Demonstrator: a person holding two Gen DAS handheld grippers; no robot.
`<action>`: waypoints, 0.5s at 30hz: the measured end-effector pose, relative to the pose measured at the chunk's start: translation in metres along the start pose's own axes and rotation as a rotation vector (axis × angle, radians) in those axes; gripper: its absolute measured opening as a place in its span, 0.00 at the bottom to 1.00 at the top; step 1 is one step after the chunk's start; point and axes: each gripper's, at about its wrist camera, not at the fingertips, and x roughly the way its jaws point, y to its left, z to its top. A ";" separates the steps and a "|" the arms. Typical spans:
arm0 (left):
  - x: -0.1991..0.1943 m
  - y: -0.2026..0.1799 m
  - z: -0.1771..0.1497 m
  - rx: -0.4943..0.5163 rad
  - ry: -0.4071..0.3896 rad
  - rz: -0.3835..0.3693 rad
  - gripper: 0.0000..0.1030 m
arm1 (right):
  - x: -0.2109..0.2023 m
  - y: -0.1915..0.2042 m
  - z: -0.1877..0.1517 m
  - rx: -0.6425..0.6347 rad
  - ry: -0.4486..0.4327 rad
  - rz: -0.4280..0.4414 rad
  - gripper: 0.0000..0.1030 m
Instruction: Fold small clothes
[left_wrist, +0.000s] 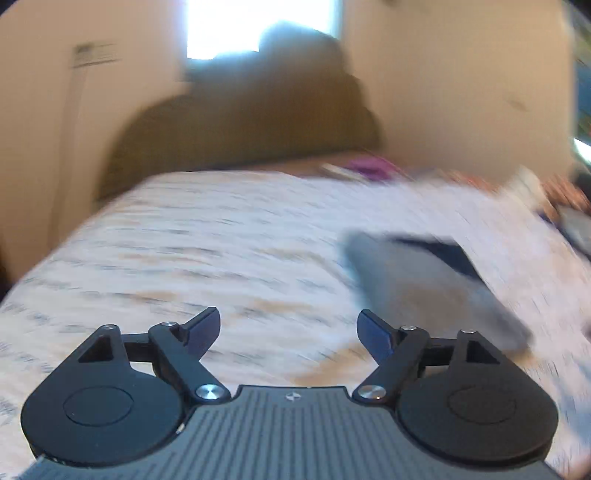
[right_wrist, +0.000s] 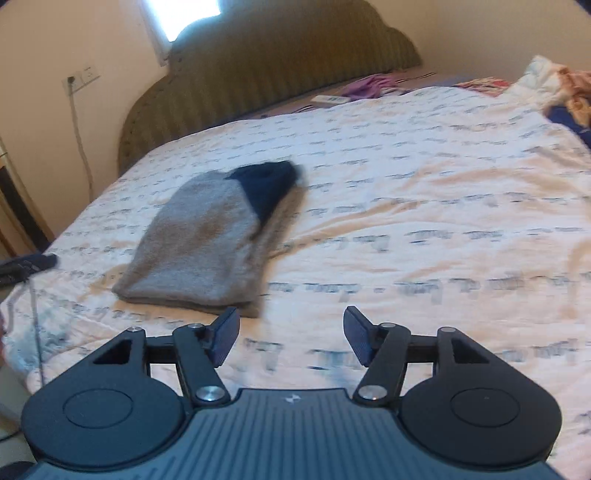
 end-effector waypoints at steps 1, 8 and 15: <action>-0.005 0.023 0.011 -0.065 -0.027 0.038 0.83 | -0.016 -0.020 0.001 0.013 -0.022 -0.080 0.60; -0.040 0.126 0.120 -0.108 -0.275 0.365 0.83 | -0.114 -0.118 0.019 -0.060 -0.154 -0.722 0.67; -0.026 0.038 0.100 -0.054 -0.265 0.205 0.87 | -0.110 -0.084 0.021 -0.083 -0.290 -0.649 0.76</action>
